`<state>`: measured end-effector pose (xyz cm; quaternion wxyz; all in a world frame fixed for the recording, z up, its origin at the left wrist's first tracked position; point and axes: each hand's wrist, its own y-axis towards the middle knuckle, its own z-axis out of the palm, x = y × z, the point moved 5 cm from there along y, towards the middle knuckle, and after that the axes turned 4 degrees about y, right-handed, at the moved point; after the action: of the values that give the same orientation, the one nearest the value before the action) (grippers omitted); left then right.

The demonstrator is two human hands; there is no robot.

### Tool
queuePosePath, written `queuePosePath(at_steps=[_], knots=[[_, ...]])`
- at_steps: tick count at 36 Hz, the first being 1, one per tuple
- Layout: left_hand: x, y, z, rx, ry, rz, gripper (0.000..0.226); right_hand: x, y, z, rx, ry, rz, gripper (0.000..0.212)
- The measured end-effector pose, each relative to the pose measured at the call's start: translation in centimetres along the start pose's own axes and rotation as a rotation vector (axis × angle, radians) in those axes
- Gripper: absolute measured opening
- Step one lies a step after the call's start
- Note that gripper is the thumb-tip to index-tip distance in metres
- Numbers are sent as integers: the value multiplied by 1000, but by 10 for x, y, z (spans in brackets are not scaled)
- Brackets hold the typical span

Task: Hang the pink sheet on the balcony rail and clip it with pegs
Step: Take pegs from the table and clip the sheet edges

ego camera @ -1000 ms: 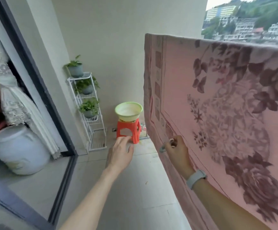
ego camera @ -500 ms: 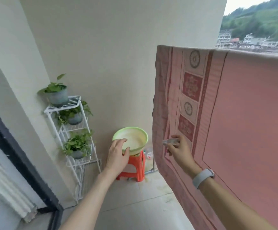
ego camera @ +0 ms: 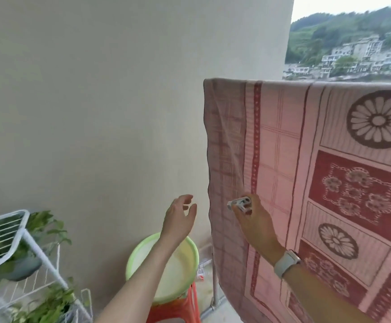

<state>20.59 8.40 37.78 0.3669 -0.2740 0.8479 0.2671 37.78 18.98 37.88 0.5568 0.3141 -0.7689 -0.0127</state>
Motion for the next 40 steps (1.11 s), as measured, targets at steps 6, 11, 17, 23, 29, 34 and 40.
queuePosePath(at_steps=[6, 11, 17, 23, 29, 34, 40], knots=[[14, 104, 34, 77, -87, 22, 28, -15, 64, 28, -112, -48, -19, 29], [13, 168, 80, 200, -242, 30, 35, -25, 91, 35, -211, -189, -64, 28], [14, 200, 114, 169, -399, -12, 29, -31, 94, 45, -389, -333, -19, 33], [14, 208, 102, 185, -558, 77, 46, -24, 90, 61, -566, -416, 102, 32], [8, 240, 89, 227, -552, 253, 23, -7, 89, 83, -653, -492, 147, 28], [9, 249, 87, 297, -540, 402, 6, 6, 98, 96, -640, -541, 125, 28], [26, 259, 75, 348, -605, 331, 13, 24, 112, 105, -674, -575, 75, 28]])
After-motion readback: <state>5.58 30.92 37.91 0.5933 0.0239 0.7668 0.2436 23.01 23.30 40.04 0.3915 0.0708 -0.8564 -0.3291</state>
